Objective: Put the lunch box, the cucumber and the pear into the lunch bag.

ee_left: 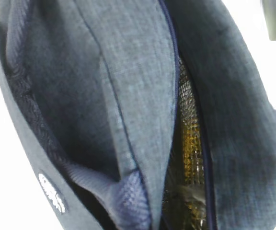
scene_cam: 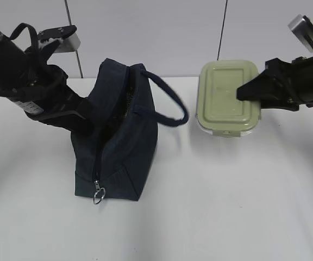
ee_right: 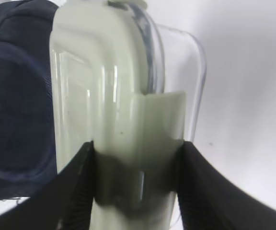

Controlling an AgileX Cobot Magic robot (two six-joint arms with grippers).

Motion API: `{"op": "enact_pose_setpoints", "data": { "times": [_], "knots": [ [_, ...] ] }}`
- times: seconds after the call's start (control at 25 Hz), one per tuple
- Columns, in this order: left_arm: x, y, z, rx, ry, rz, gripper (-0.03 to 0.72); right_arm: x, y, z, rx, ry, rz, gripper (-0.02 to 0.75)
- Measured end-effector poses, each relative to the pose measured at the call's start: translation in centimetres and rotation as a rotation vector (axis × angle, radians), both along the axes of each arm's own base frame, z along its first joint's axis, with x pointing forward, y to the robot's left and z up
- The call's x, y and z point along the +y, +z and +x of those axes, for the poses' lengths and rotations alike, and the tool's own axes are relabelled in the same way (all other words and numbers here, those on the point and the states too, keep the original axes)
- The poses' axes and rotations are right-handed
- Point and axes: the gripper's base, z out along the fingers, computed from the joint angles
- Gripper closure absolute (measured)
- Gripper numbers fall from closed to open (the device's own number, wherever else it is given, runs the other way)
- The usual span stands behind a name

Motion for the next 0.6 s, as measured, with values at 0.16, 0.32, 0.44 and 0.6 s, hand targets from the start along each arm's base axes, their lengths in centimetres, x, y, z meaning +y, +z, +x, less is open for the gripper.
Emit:
{"op": "enact_pose_setpoints", "data": {
  "times": [0.16, 0.32, 0.44, 0.6],
  "knots": [
    [0.0, 0.0, 0.0, -0.002, 0.001, 0.000, 0.687, -2.1, -0.1, -0.3, 0.016, -0.032, -0.003, 0.400],
    [0.0, 0.0, 0.0, -0.003, 0.002, -0.001, 0.687, 1.1, 1.8, 0.2, -0.057, 0.076, 0.138, 0.400],
    [0.0, 0.0, 0.0, -0.003, 0.002, -0.001, 0.687, 5.5, 3.6, 0.6, -0.111, 0.188, 0.162, 0.400],
    [0.0, 0.0, 0.0, -0.003, 0.002, -0.001, 0.687, 10.1, 5.9, 0.7, -0.173, 0.291, 0.171, 0.401]
  ]
}}
